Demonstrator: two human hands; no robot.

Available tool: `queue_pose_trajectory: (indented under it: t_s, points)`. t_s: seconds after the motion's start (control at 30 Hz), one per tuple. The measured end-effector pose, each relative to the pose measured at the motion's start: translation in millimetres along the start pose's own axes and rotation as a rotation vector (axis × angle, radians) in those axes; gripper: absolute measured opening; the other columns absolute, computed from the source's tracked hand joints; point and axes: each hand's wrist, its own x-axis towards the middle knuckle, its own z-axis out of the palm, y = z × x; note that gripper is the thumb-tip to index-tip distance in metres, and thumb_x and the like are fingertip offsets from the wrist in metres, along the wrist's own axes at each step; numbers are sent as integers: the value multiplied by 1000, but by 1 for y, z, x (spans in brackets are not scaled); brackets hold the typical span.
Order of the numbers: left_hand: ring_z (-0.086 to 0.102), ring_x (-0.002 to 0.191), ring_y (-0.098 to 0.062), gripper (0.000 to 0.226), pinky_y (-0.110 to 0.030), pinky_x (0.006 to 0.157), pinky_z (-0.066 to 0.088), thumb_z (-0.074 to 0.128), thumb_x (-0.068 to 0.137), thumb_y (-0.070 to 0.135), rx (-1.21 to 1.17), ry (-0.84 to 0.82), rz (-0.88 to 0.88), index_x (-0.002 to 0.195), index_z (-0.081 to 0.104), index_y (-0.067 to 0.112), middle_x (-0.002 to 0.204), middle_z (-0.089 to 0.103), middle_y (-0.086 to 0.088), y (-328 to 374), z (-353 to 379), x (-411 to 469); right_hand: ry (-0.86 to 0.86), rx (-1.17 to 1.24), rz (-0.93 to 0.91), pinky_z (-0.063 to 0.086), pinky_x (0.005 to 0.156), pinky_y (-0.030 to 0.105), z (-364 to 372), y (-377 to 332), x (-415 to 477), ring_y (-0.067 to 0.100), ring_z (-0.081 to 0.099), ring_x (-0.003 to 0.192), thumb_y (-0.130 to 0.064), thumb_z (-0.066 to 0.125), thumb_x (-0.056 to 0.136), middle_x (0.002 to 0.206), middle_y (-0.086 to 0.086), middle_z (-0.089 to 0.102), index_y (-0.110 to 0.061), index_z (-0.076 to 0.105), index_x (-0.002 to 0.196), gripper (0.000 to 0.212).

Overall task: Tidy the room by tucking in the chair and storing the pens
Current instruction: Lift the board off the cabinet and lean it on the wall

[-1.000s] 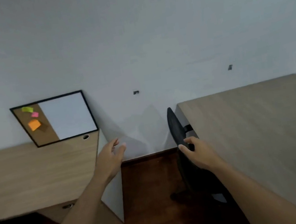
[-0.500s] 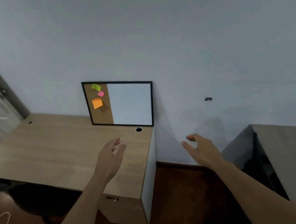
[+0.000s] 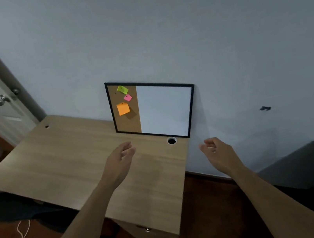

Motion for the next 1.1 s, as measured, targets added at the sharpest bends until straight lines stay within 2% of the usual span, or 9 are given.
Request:
queue_pose_trajectory:
  t_s: [0.23, 0.37, 0.57, 0.63, 0.7, 0.77, 0.9, 1.0, 1.1]
  points:
    - [60, 127, -8, 44, -26, 104, 41, 59, 106, 43, -35, -2, -63, 146, 64, 25, 139, 67, 12, 2, 11, 94, -16, 7, 19, 53, 103, 37, 11, -10, 96, 18, 64, 122, -62, 58, 100, 140, 1, 66, -21, 59, 140, 57]
    - [63, 128, -15, 43, -41, 114, 50, 60, 105, 47, -81, 30, -139, 142, 66, 27, 133, 68, 7, 0, 18, 164, -36, 12, 49, 45, 99, 32, 21, -19, 175, 23, 63, 127, -62, 57, 100, 147, 5, 63, -16, 56, 145, 64]
    - [62, 130, -22, 48, -51, 118, 47, 65, 98, 51, -172, 35, -288, 138, 65, 24, 136, 67, 0, -15, 35, 284, -46, 96, 208, 37, 111, 37, 47, -24, 280, 35, 40, 149, -46, 62, 104, 166, 18, 33, -5, 24, 164, 82]
    - [63, 124, -25, 55, -50, 114, 49, 66, 95, 52, -232, 101, -386, 140, 62, 20, 131, 66, -2, -27, 36, 327, -30, 127, 255, 38, 115, 42, 57, -21, 308, 36, 38, 149, -42, 64, 102, 167, 19, 25, -7, 17, 165, 85]
    - [60, 106, -26, 49, -42, 98, 51, 65, 98, 44, -278, 170, -493, 137, 60, 14, 118, 61, -7, -38, 35, 367, -25, 143, 291, 41, 116, 46, 67, -13, 331, 36, 39, 148, -42, 66, 100, 168, 20, 22, -8, 14, 165, 90]
    - [57, 103, -29, 40, -42, 95, 50, 62, 103, 37, -270, 220, -562, 134, 56, 12, 117, 56, -12, -50, 33, 401, -26, 165, 316, 43, 111, 41, 77, -4, 347, 34, 42, 143, -39, 69, 98, 165, 17, 28, -8, 12, 165, 93]
    - [63, 121, -46, 60, -58, 98, 55, 63, 97, 27, -203, 337, -577, 146, 43, -1, 141, 57, -32, -77, 30, 455, -26, 185, 347, 41, 100, 33, 92, 14, 364, 26, 51, 127, -30, 73, 96, 150, 13, 44, -8, 20, 159, 85]
    - [58, 129, -32, 80, -47, 107, 50, 67, 95, 12, -283, 402, -510, 161, 23, 9, 151, 50, -15, -76, 39, 478, -36, 159, 349, 42, 97, 33, 94, 21, 370, 21, 52, 115, -27, 70, 99, 140, 11, 50, -6, 24, 152, 74]
    - [58, 125, -26, 77, -42, 106, 53, 66, 97, 5, -299, 372, -405, 160, 24, 14, 145, 55, -9, -72, 46, 486, -80, 127, 362, 42, 93, 32, 89, 23, 374, 21, 52, 109, -33, 64, 103, 130, 6, 53, -14, 27, 138, 55]
